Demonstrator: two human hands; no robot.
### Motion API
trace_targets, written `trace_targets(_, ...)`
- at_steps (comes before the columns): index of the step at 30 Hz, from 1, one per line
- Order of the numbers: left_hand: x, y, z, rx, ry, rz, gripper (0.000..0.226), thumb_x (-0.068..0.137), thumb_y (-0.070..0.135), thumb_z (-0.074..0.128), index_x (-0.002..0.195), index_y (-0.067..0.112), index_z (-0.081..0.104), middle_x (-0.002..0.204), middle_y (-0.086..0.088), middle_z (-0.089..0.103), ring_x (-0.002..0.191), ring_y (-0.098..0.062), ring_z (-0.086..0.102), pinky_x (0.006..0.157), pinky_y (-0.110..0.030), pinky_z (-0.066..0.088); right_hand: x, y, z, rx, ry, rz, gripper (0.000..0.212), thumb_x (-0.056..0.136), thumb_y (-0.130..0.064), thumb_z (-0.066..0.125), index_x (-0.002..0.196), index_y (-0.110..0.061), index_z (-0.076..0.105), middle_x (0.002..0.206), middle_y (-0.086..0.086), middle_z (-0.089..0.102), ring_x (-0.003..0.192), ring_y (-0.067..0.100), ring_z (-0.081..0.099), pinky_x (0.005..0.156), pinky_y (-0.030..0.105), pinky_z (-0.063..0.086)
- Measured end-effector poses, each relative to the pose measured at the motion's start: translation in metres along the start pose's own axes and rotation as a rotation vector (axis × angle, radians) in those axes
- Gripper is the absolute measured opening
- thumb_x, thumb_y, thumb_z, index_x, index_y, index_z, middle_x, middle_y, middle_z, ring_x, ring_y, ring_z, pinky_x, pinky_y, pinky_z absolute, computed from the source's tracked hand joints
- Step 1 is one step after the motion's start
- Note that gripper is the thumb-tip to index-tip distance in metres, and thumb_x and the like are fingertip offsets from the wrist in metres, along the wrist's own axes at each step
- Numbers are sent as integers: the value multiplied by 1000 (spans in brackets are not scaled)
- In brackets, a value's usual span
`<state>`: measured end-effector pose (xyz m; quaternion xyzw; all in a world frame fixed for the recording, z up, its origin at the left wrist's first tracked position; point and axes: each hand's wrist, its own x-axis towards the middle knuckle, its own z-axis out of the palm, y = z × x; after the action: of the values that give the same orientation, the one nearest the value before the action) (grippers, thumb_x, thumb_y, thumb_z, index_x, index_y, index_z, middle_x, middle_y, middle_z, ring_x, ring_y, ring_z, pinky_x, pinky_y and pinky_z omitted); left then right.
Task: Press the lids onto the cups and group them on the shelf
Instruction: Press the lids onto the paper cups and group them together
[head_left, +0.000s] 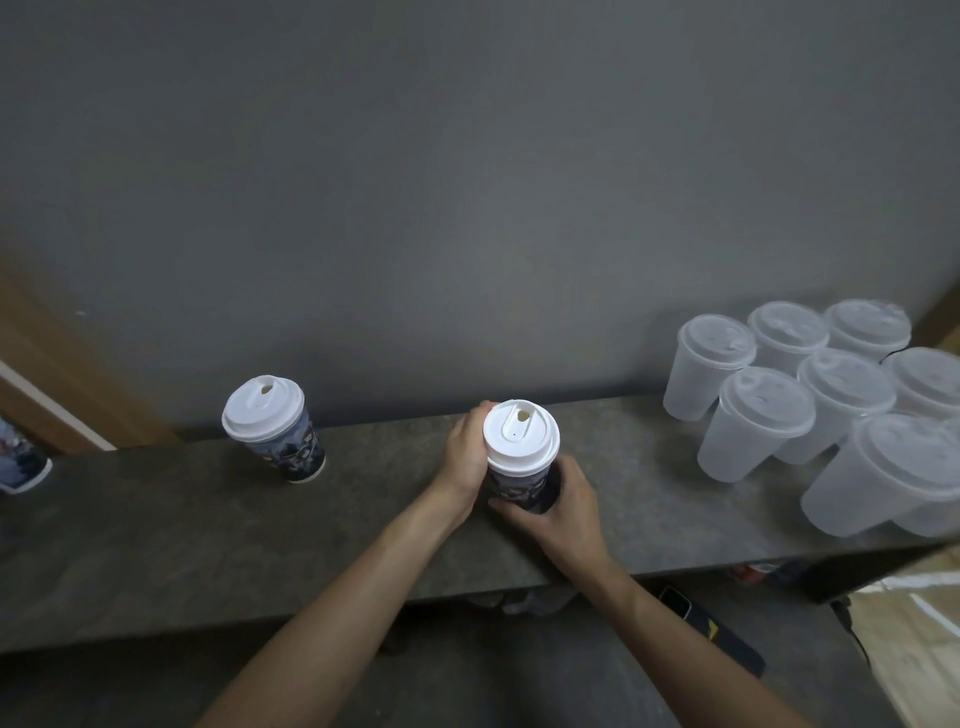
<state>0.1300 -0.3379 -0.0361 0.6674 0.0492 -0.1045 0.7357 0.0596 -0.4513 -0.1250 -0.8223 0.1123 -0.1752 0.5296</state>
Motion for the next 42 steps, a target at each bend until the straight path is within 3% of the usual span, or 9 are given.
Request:
trace_targets(6, 9, 11, -3, -11, -203, -94, 33, 104, 19, 50, 76, 17, 67, 72, 5, 69, 73, -9, 62, 77, -29, 46, 0, 3, -1, -13, -58, -22, 64, 63, -36, 89, 120, -22, 63, 114, -6, 70, 108, 5, 66, 91, 37, 56)
trace_targets(12, 2, 4, -4, -10, -99, -55, 34, 102, 18, 51, 75, 20, 71, 75, 7, 71, 75, -7, 63, 75, -26, 48, 0, 2, 1, 24, -33, 13, 81, 59, -44, 99, 124, -29, 53, 119, -18, 60, 111, -15, 56, 89, 7, 44)
trace_targets(16, 8, 12, -5, -18, -295, -165, 33, 106, 26, 45, 85, 14, 68, 78, 2, 71, 74, -9, 66, 73, -23, 51, 4, 5, -2, 25, -101, 14, 70, 64, -37, 95, 124, -26, 60, 118, -13, 69, 111, -5, 63, 93, 19, 52)
trace_targets(21, 11, 9, -3, -40, -98, -140, 31, 101, 15, 51, 76, 13, 70, 69, 3, 72, 69, -11, 64, 72, -28, 49, 4, 6, -2, 63, -168, 42, 76, 63, -43, 89, 129, -25, 56, 123, -13, 69, 114, 1, 64, 96, 24, 53)
trace_targets(24, 13, 18, -5, -176, -86, -217, 36, 103, 21, 43, 85, 8, 72, 75, -3, 76, 79, -18, 68, 73, -29, 53, 9, -1, -10, 204, -239, 151, 66, 66, -27, 95, 119, -21, 58, 113, -5, 74, 106, 7, 70, 91, 24, 54)
trace_targets(27, 22, 44, -17, -235, -172, -199, 64, 106, 54, 28, 102, 7, 72, 94, -11, 76, 96, -27, 66, 86, -34, 48, 21, -43, -30, 636, -339, 356, 45, 76, -17, 84, 115, -3, 64, 105, 13, 75, 91, 24, 74, 76, 29, 60)
trace_targets(31, 16, 74, -24, -247, -397, -95, 83, 87, 76, 43, 127, 9, 70, 128, -20, 65, 117, -32, 63, 109, -45, 46, 25, -104, -43, 912, -493, 479, 41, 82, -27, 64, 108, 3, 70, 103, 26, 72, 88, 32, 72, 74, 40, 63)
trace_targets(38, -1, 100, -20, -291, -423, -44, 93, 69, 74, 73, 126, 0, 65, 113, -22, 67, 99, -30, 68, 94, -42, 56, 2, -157, -59, 1077, -596, 545, 51, 88, -42, 63, 117, 0, 71, 105, 25, 72, 80, 26, 73, 72, 33, 62)
trace_targets(42, -7, 97, -8, -278, -276, -167, 62, 89, 68, 55, 97, 9, 73, 89, -10, 75, 75, -20, 73, 73, -29, 60, 9, -183, -71, 1149, -615, 711, 54, 86, -57, 64, 102, -7, 77, 93, 19, 71, 62, 18, 68, 63, 30, 59)
